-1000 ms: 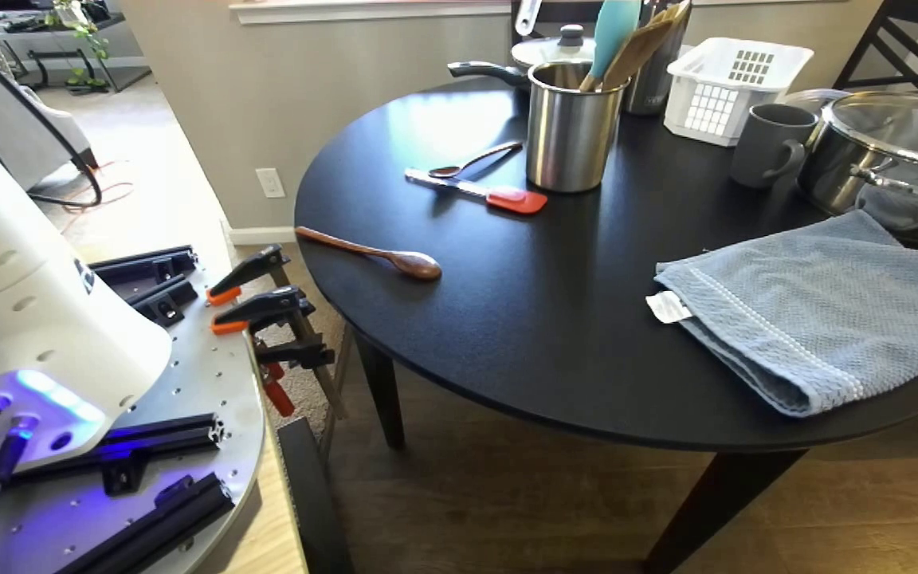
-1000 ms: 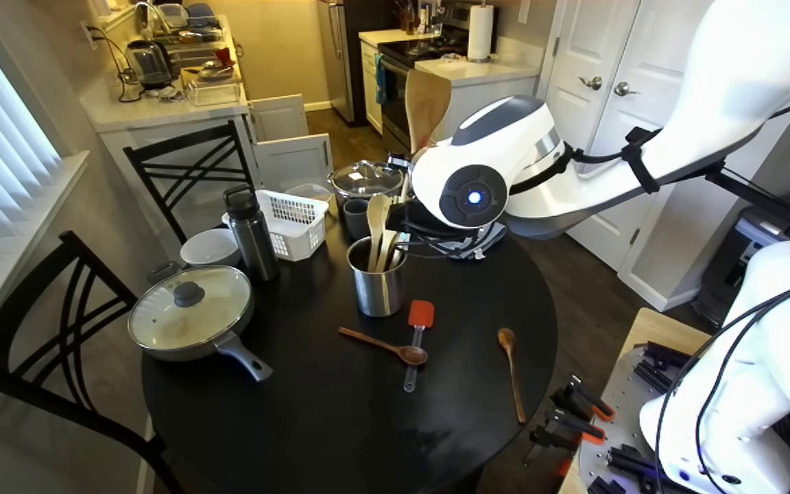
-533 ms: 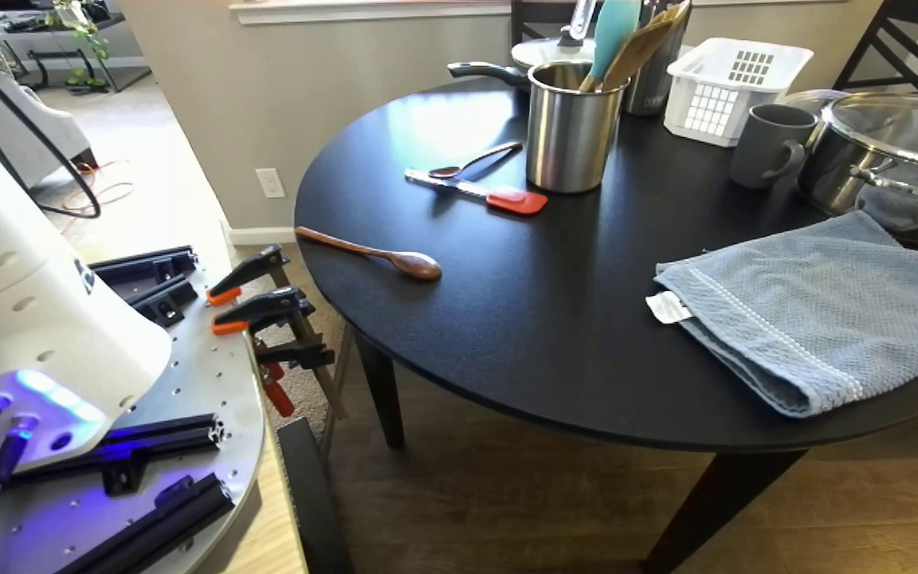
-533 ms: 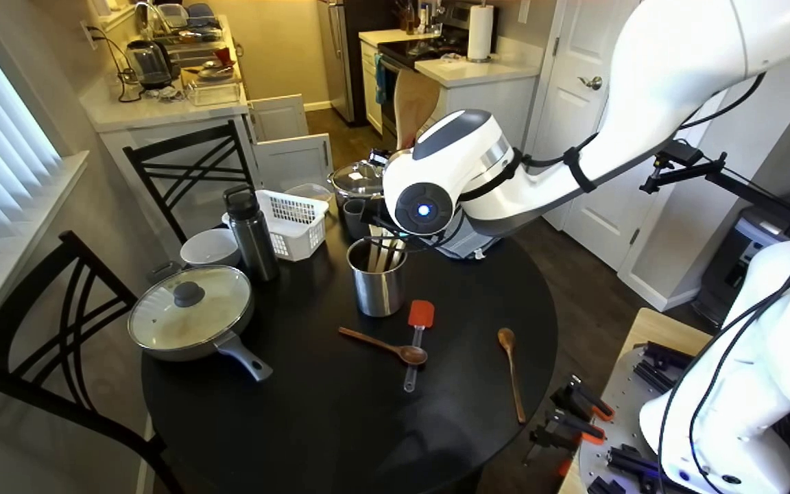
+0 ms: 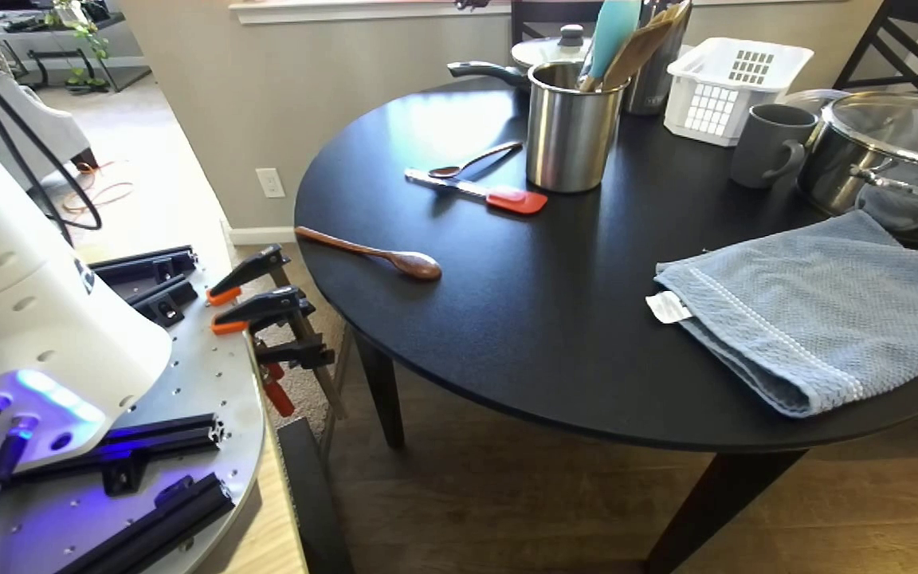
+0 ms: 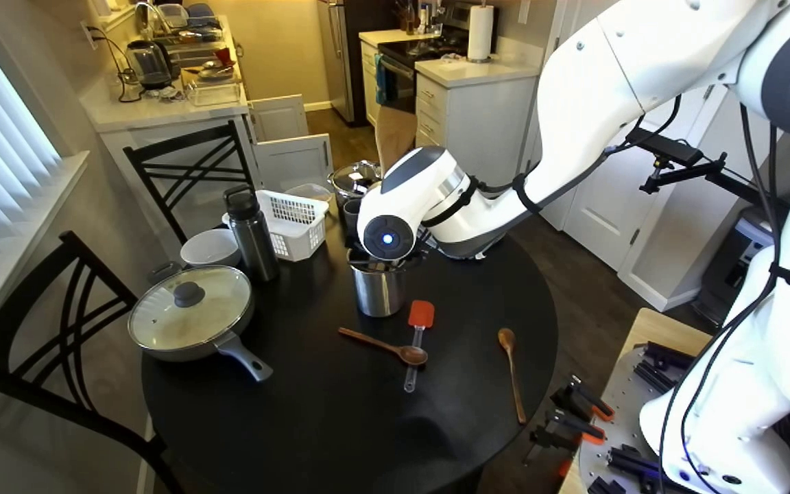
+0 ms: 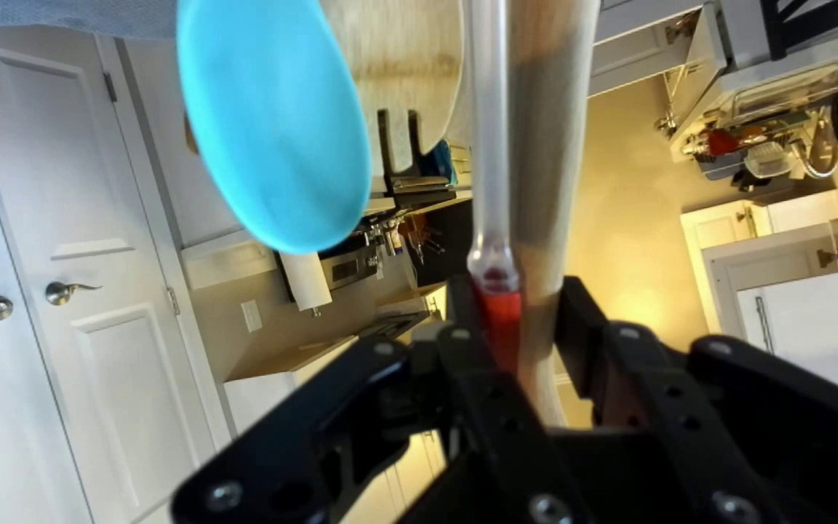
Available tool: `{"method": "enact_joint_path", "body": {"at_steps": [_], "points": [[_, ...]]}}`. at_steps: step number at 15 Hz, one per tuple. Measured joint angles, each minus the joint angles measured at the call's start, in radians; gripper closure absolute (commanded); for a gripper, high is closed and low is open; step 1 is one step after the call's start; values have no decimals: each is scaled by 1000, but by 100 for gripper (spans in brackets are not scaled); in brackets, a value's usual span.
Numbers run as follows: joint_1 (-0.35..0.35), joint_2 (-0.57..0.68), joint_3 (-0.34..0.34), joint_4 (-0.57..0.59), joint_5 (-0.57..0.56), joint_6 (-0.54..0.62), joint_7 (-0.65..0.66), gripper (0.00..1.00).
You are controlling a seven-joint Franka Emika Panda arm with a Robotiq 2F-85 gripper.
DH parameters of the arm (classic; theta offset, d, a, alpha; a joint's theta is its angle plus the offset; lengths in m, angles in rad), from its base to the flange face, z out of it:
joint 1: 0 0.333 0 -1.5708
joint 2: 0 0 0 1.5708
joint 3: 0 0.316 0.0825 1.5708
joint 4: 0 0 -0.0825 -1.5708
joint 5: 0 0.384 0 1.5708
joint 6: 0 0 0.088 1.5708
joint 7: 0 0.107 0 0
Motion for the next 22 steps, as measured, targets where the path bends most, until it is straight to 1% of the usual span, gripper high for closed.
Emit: {"method": "enact_joint_path", "body": {"at_steps": [1, 2, 3, 4, 5, 9, 11, 13, 14, 17, 20, 22], "points": [[1, 12, 3, 3, -5, 0, 0, 92], [1, 20, 5, 4, -7, 0, 0, 74], [2, 26, 9, 3, -7, 0, 0, 45], [2, 32, 13, 2, -5, 1, -9, 43], [2, 36, 17, -1, -3, 1, -22, 38], [0, 29, 24, -10, 17, 3, -72, 13], [-4, 12, 24, -16, 40, 5, -95, 2], [-10, -13, 24, -30, 66, 12, -116, 0], [-15, -31, 24, -42, 87, 35, -133, 0], [-35, -111, 24, -109, 171, 203, -203, 0], [-39, -220, 25, -216, 273, 385, -280, 0], [-39, -284, 22, -297, 363, 496, -348, 0]]}}
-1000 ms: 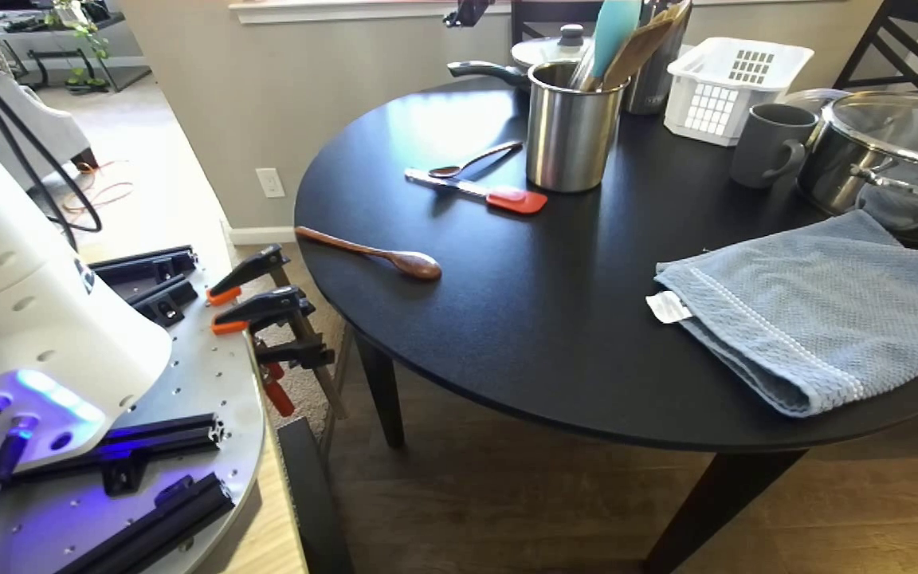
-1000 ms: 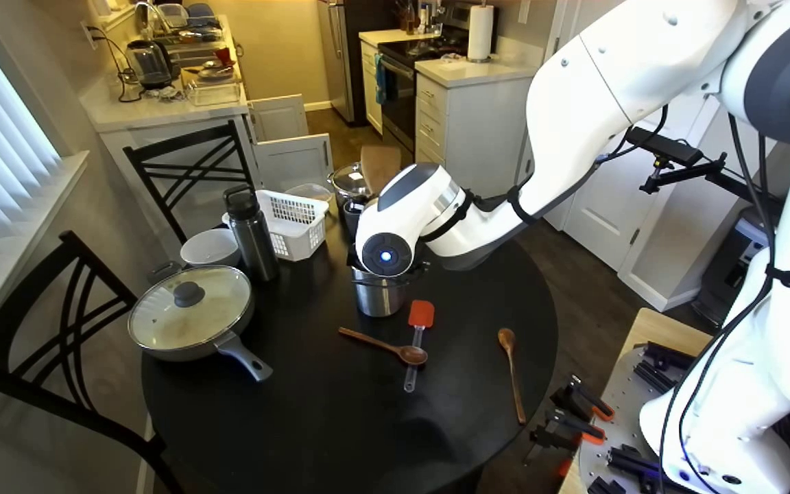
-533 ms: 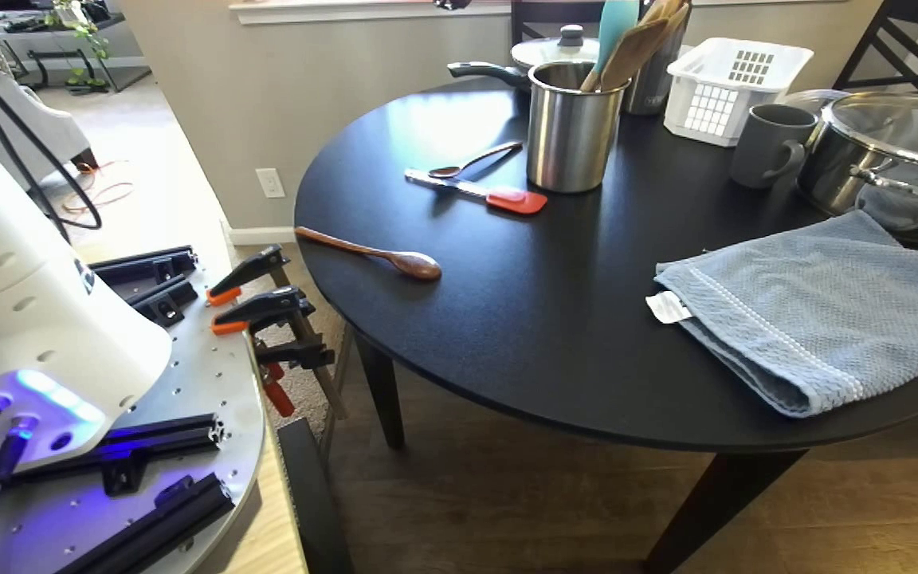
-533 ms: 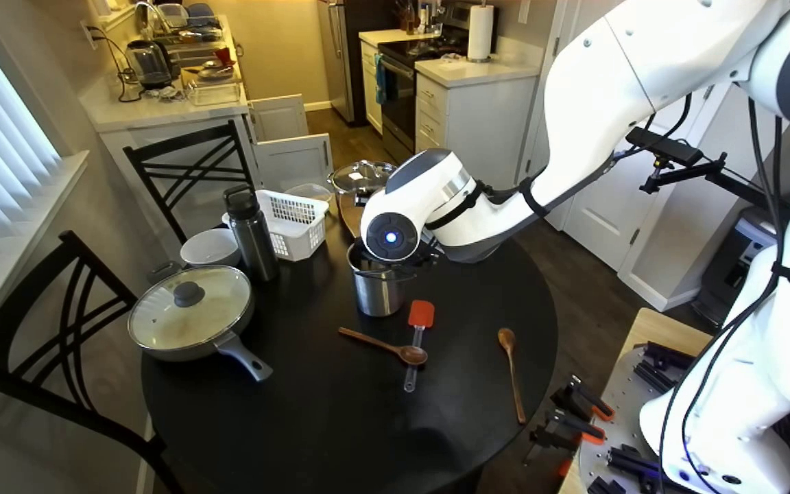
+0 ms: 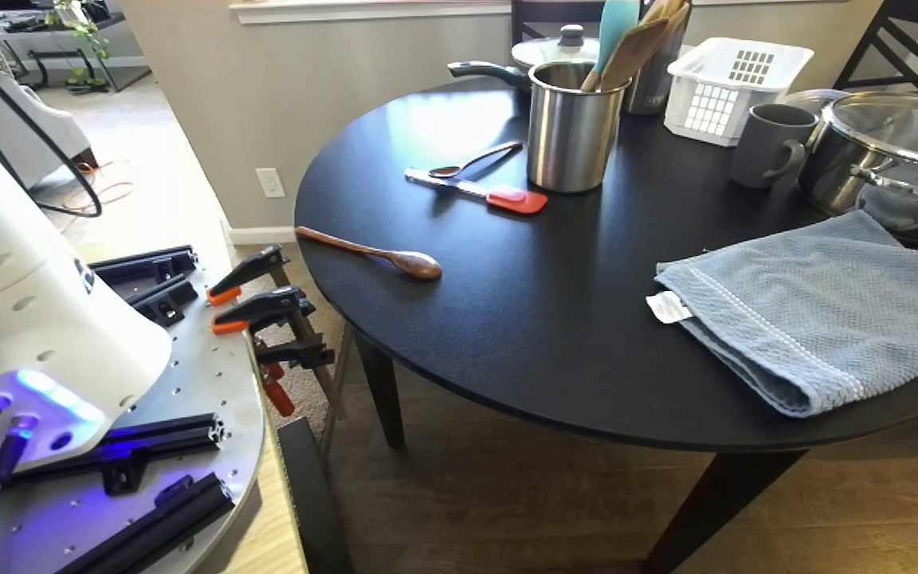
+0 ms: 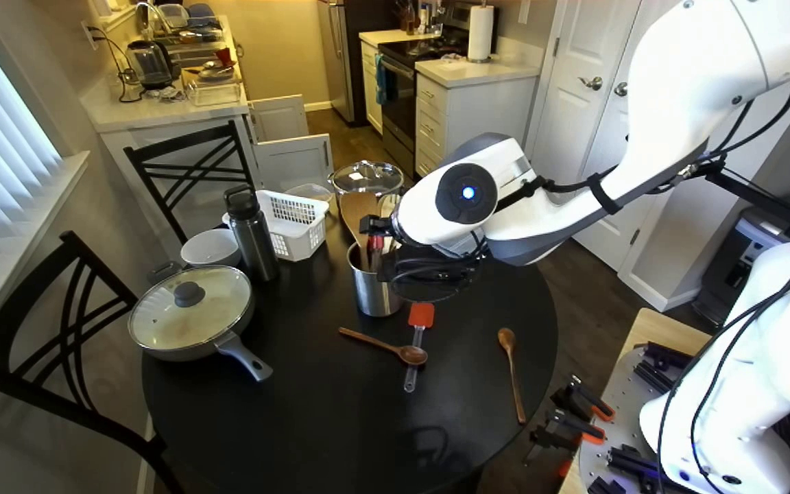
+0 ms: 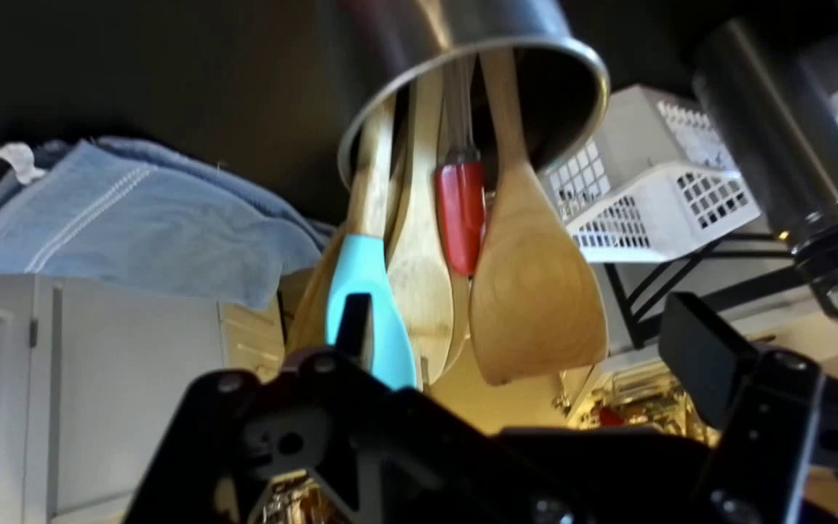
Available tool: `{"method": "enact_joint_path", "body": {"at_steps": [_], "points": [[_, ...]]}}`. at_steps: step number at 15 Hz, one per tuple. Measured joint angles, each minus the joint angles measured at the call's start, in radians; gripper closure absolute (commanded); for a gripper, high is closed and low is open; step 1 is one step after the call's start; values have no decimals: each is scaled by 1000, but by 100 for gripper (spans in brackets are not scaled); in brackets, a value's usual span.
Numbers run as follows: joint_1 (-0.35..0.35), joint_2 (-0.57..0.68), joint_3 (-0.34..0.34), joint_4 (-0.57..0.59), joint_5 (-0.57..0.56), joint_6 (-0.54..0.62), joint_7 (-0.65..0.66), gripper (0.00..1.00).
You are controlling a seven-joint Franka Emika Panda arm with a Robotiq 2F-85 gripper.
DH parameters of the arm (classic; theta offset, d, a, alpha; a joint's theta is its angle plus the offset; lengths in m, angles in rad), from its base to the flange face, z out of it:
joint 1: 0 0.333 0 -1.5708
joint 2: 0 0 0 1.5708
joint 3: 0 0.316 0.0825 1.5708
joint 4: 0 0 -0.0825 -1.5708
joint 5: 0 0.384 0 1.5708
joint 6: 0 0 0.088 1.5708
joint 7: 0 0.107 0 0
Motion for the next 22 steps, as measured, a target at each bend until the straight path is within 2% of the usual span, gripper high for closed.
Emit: {"method": "enact_joint_path", "body": {"at_steps": [5, 8, 11, 13, 16, 17, 19, 22], "points": [[-1, -30, -50, -167, 279, 202, -212, 0], [-1, 16, -91, -244, 474, 280, -365, 0], [-14, 104, -96, -282, 725, 330, -559, 0], [-58, 190, -50, -277, 895, 347, -680, 0], [-194, 307, 89, -208, 1138, 326, -862, 0], [-216, 329, 110, -171, 1215, 300, -922, 0], [-214, 339, 102, -102, 1343, 232, -1025, 0], [-166, 315, 45, -33, 1398, 151, -1069, 0]]}}
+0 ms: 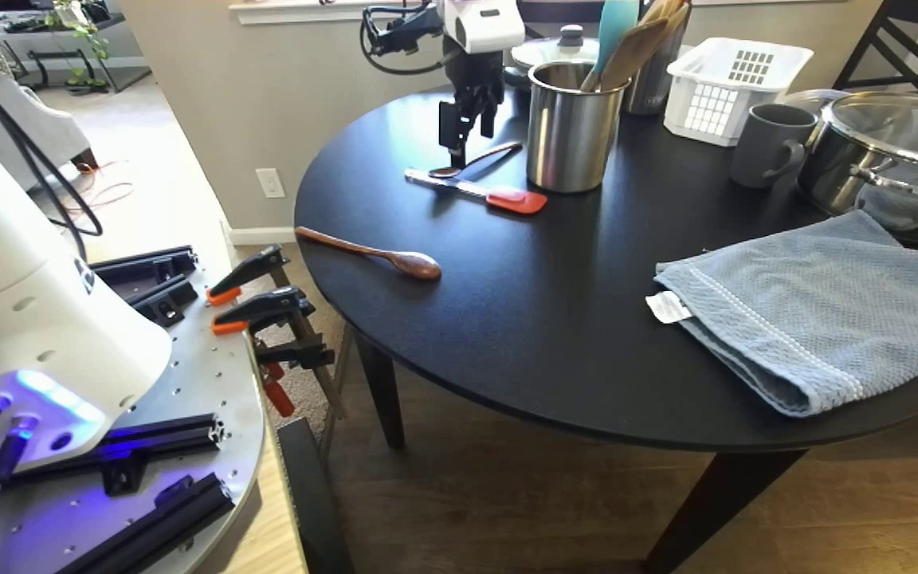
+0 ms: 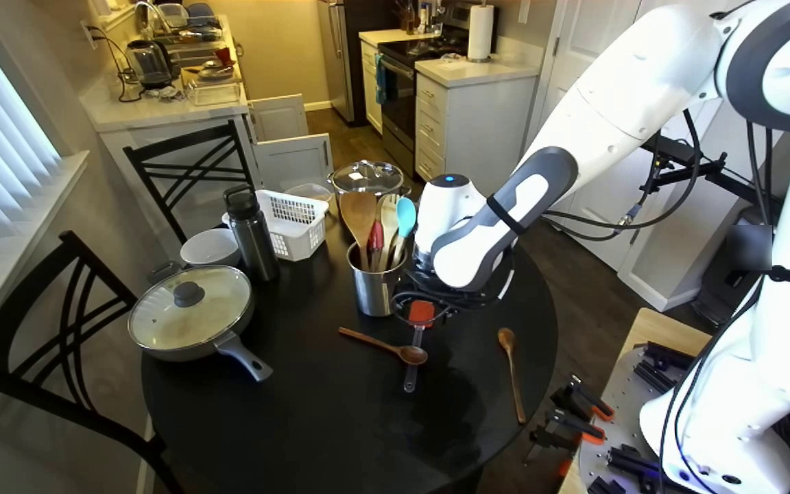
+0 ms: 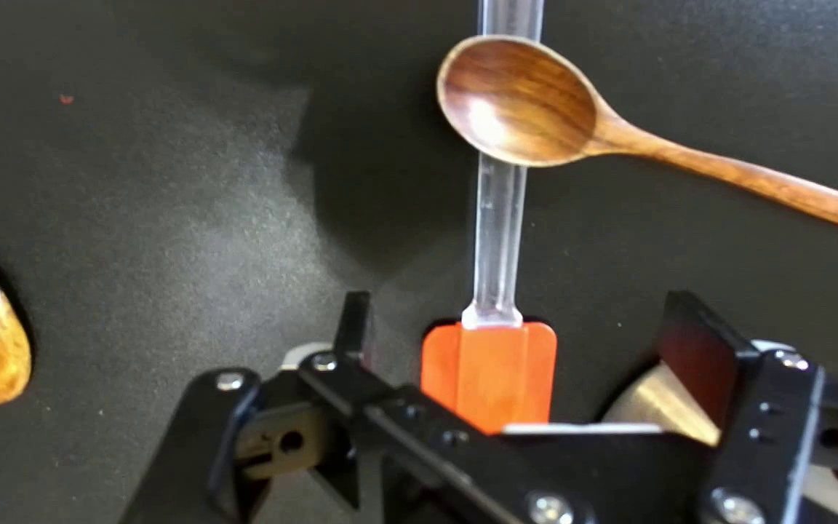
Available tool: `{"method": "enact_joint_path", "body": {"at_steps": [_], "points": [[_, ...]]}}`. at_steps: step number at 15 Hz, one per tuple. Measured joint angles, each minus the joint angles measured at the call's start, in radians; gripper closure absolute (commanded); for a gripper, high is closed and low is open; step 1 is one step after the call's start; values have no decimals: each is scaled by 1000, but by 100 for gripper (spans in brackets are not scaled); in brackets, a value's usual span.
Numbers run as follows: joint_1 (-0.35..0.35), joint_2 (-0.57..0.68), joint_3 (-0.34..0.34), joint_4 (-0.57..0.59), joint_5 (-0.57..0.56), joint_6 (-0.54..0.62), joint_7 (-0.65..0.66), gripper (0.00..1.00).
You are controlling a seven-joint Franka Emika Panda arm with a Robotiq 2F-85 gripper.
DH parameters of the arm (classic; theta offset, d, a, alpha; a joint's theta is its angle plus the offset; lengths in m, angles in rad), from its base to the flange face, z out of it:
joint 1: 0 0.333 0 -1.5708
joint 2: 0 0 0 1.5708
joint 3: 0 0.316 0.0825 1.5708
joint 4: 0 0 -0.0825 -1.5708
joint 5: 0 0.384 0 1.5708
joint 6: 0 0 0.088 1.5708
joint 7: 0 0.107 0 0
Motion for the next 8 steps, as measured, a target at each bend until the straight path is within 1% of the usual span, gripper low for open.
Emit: {"method": "enact_joint_path", "body": {"at_steps": [2, 4, 8], "points": [[47, -10, -49, 20, -2, -33, 0, 0], [92, -6, -94, 21, -6, -43, 0, 0], [149, 21, -156, 19, -8, -43, 1, 0]]}}
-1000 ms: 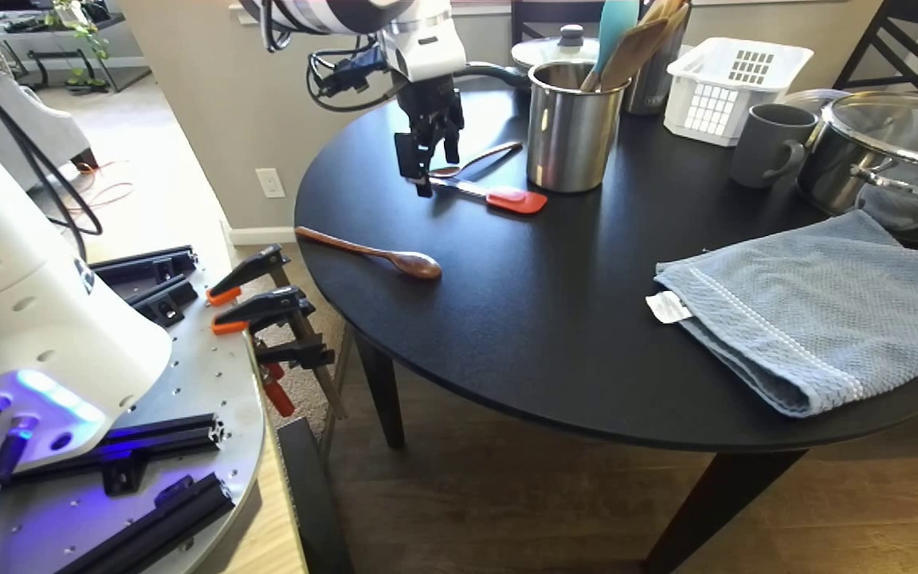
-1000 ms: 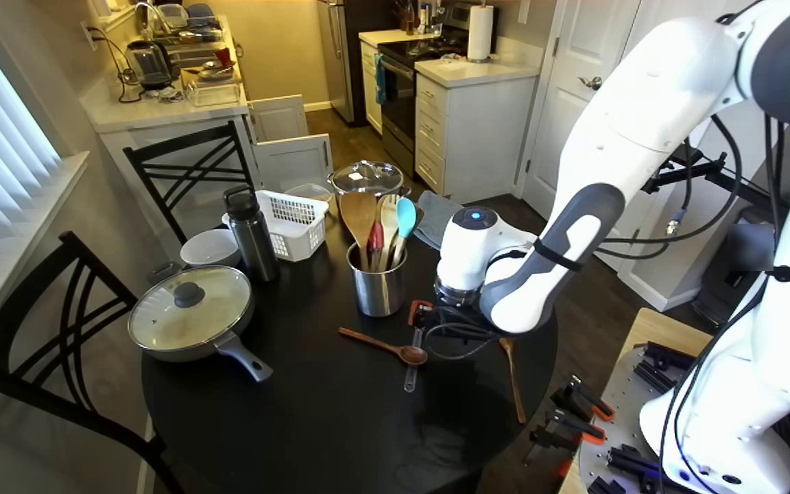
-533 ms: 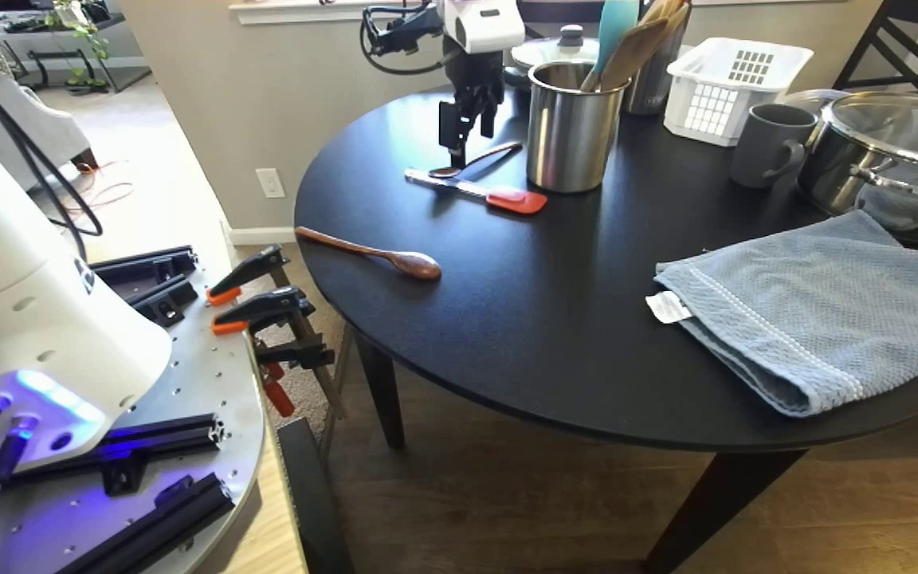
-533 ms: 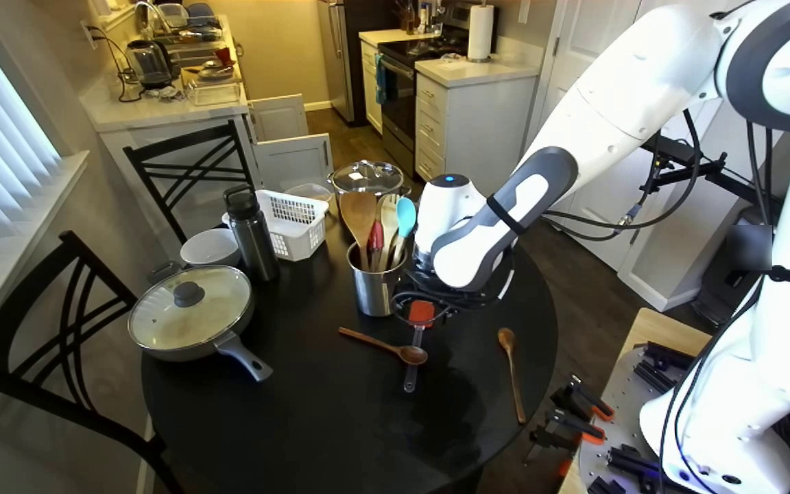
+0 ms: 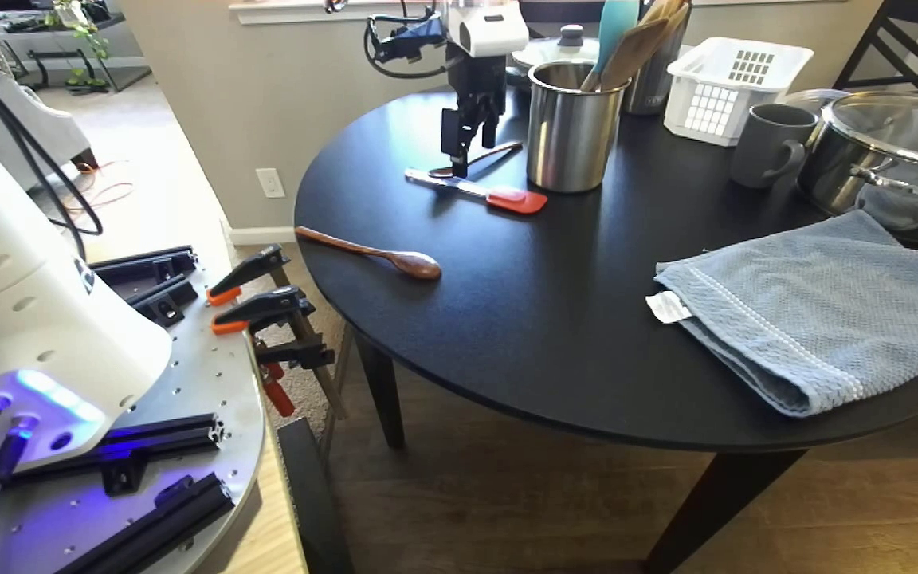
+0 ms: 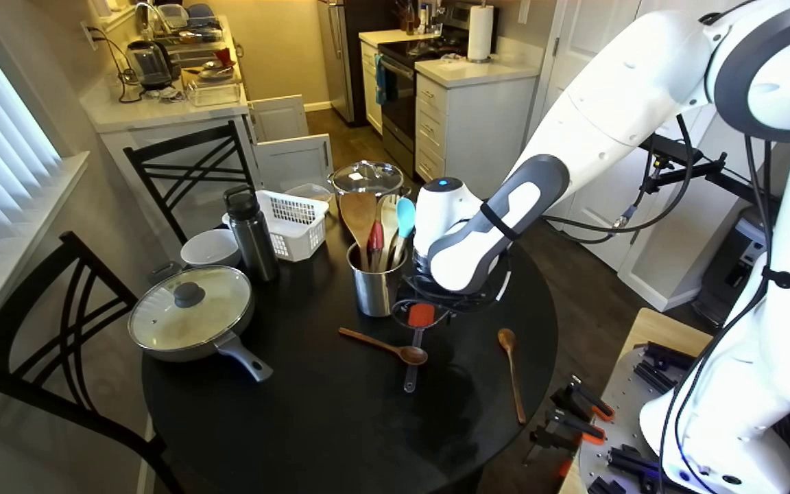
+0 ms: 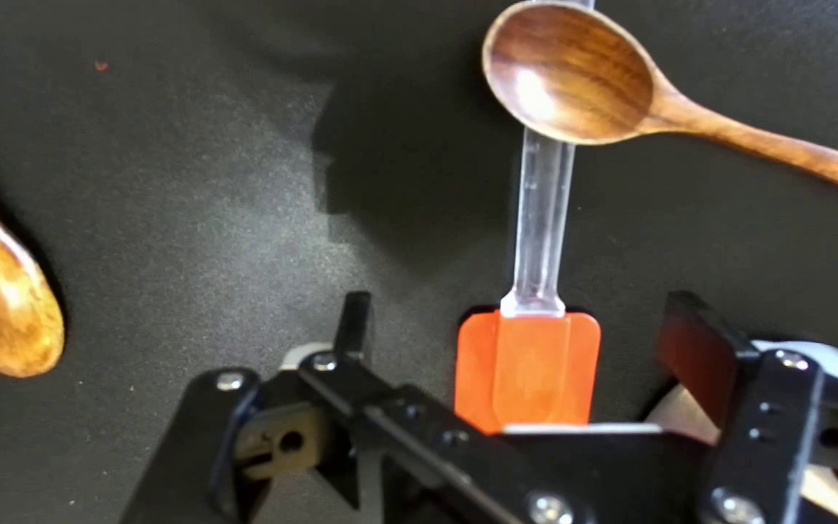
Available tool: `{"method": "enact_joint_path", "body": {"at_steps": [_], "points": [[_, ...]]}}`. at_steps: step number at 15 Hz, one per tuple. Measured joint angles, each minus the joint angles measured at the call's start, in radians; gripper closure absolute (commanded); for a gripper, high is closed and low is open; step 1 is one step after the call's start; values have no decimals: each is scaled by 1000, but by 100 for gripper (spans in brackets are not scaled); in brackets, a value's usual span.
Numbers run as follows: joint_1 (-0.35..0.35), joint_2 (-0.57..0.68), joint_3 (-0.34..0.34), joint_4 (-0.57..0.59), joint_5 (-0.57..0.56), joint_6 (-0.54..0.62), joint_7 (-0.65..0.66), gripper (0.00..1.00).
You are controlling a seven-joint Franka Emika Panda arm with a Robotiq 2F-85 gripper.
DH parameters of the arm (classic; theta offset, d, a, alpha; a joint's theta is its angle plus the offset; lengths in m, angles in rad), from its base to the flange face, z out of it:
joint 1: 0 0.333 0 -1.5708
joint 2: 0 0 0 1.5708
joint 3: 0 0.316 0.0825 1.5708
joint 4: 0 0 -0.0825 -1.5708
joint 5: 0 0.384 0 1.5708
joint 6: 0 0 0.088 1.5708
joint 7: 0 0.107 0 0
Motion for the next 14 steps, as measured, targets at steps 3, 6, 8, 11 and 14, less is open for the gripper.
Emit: {"method": "enact_joint_path", "body": {"at_steps": [3, 6, 8, 11, 14], "points": [[25, 27, -33, 10, -2, 2, 2, 0], [45, 74, -55, 43, -2, 9, 9, 0], [59, 110, -64, 67, -2, 18, 21, 0], [89, 158, -80, 90, -2, 40, 44, 26], [123, 184, -100, 96, -2, 59, 64, 44]]}}
